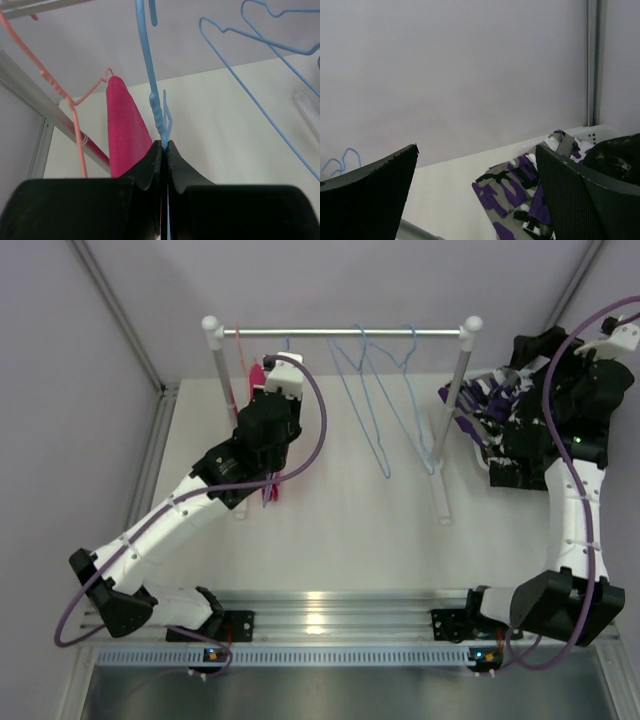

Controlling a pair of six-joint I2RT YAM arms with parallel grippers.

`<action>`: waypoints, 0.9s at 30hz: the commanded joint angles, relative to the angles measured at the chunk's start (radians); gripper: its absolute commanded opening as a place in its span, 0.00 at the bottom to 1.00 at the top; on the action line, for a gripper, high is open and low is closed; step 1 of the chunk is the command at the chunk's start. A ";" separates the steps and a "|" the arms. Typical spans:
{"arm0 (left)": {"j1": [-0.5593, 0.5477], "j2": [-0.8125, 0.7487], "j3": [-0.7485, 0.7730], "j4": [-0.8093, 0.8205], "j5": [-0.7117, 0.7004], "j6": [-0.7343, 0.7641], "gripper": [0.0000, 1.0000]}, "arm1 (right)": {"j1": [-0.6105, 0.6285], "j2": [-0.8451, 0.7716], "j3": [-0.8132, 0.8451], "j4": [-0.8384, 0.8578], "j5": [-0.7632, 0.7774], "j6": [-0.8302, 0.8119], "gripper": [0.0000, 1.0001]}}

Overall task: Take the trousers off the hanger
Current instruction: Place the hanger at the clothesline.

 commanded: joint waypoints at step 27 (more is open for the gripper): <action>-0.003 0.111 0.184 0.065 0.079 0.029 0.00 | 0.024 -0.001 -0.148 0.019 -0.023 -0.050 0.99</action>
